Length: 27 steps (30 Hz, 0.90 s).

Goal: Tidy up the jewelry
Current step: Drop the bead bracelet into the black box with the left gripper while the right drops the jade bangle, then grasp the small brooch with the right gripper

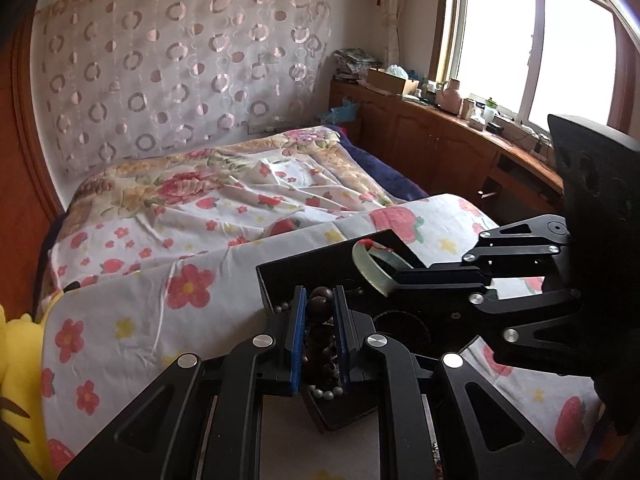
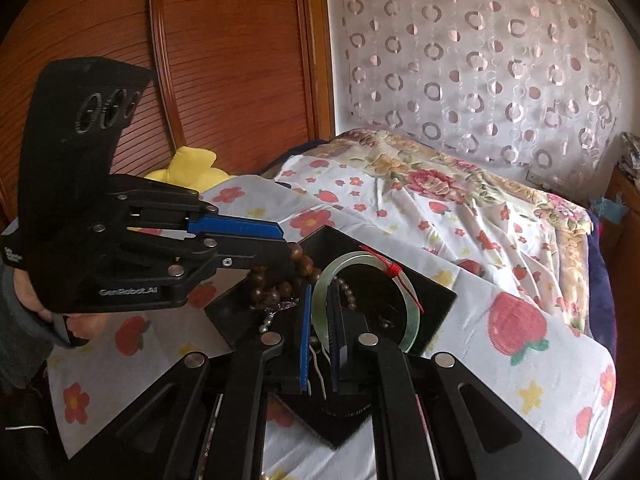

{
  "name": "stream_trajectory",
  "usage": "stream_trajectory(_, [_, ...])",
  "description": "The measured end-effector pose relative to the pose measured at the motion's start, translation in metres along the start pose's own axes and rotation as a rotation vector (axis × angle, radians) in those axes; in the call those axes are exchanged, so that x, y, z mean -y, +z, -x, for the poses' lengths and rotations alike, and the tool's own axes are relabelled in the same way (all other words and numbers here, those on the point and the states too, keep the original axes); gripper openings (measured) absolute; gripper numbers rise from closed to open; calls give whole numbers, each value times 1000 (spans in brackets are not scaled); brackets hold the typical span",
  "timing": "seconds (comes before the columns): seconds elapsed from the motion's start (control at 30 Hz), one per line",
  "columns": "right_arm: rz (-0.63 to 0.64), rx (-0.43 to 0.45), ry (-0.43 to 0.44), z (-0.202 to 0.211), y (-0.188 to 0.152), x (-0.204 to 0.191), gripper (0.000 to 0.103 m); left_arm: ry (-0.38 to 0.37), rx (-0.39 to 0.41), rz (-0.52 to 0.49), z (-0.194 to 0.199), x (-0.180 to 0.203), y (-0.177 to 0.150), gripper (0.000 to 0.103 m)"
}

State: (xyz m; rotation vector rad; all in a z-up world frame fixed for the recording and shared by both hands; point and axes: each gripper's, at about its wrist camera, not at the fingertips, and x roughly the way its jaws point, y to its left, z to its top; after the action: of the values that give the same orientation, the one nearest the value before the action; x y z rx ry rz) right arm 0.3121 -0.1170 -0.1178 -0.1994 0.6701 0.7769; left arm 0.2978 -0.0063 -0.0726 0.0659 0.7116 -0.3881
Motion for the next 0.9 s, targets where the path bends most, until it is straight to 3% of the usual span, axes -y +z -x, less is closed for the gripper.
stream_trajectory(0.27, [-32, 11, -12, -1, 3, 5, 12, -1, 9, 23, 8, -5, -4, 16])
stream_trajectory(0.33, [-35, 20, -16, 6, 2, 5, 12, 10, 20, 17, 14, -3, -5, 32])
stream_trajectory(0.47, [-51, 29, -39, 32, -9, 0, 12, 18, 35, 5, 29, 5, -14, 43])
stream_trajectory(0.53, [-62, 14, -42, 46, -23, -4, 12, 10, 38, 9, 38, 8, -23, 55])
stream_trajectory(0.67, [-68, -53, -71, 60, -59, -14, 12, -10, 22, 21, 49, 13, -47, 64])
stream_trajectory(0.77, [-91, -112, -81, 64, -87, -19, 12, -13, -8, 36, 52, 17, -68, 65])
stream_trajectory(0.83, [-97, -141, -91, 66, -103, -23, 16, -19, -31, 48, 54, 20, -82, 66])
stream_trajectory(0.9, [-100, -152, -101, 67, -112, -27, 32, -18, -55, 52, 53, 24, -95, 66])
